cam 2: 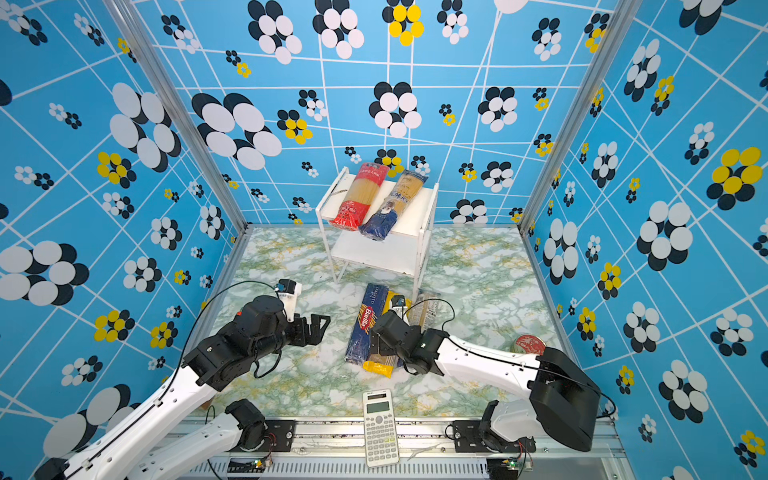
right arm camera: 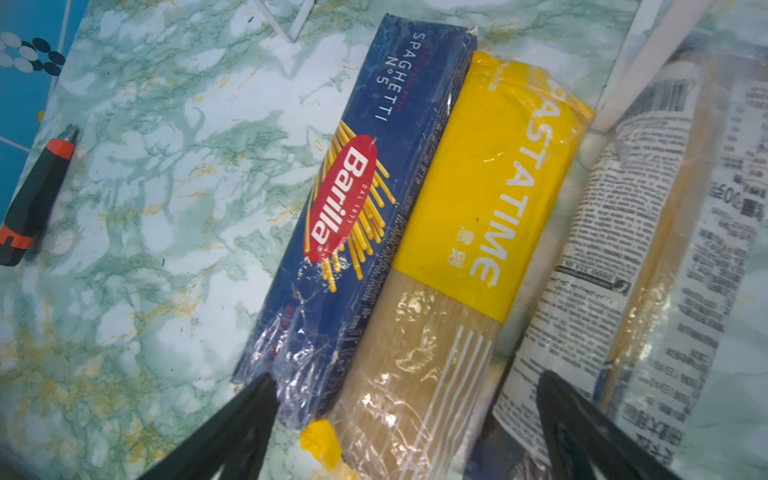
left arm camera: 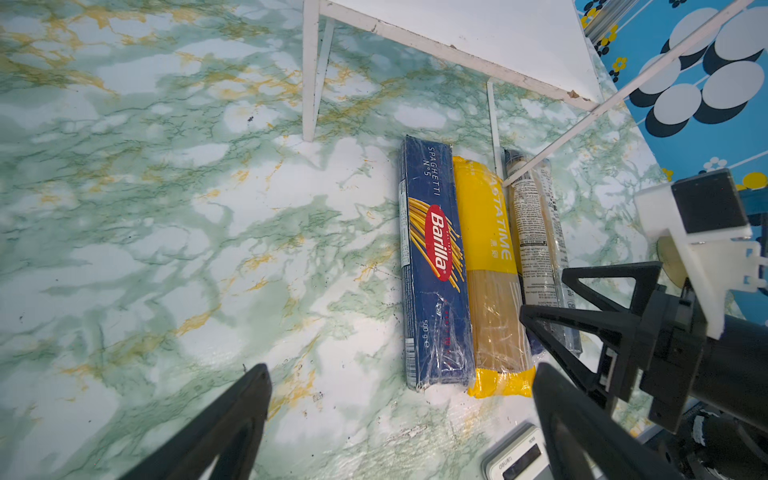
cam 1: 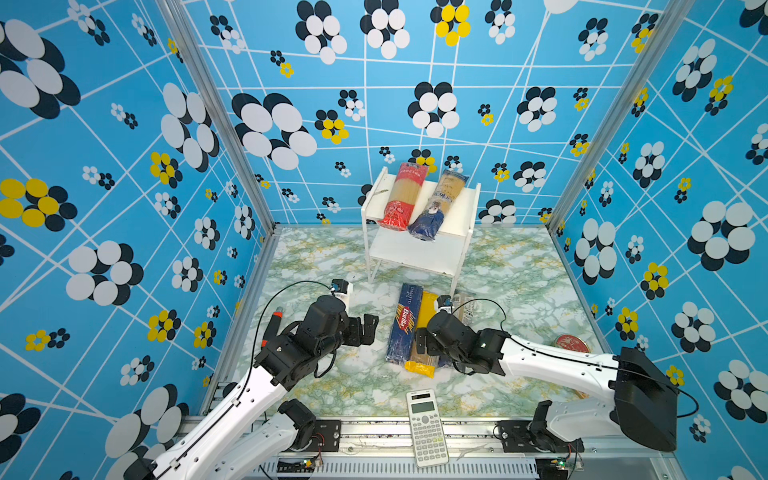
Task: Place and organize the pasta boxes and bags onto the shelf
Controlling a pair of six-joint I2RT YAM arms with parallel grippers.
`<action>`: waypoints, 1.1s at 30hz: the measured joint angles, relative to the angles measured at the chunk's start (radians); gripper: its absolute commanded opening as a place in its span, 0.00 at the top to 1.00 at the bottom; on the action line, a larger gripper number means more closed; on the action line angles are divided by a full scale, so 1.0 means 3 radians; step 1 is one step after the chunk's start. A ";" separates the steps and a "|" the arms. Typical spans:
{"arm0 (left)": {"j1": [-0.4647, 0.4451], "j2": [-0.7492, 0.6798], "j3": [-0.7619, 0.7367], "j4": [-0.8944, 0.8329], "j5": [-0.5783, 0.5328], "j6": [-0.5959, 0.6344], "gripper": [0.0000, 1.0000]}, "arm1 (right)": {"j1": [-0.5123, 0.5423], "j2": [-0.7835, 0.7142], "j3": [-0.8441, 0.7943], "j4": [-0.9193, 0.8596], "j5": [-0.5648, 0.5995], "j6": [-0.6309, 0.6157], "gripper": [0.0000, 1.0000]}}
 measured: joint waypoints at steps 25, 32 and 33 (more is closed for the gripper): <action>0.0839 -0.0399 -0.0448 -0.0076 0.0865 0.0067 0.01 | 0.0458 0.1545 0.1400 -0.0707 0.0379 0.0621 0.01; 0.0846 -0.0395 -0.0490 -0.0055 0.0888 0.0065 0.01 | 0.0458 0.1743 0.1506 -0.0776 0.0348 0.0623 0.01; 0.0848 -0.0395 -0.0491 -0.0055 0.0891 0.0064 0.01 | 0.0458 0.1765 0.1514 -0.0774 0.0340 0.0622 0.01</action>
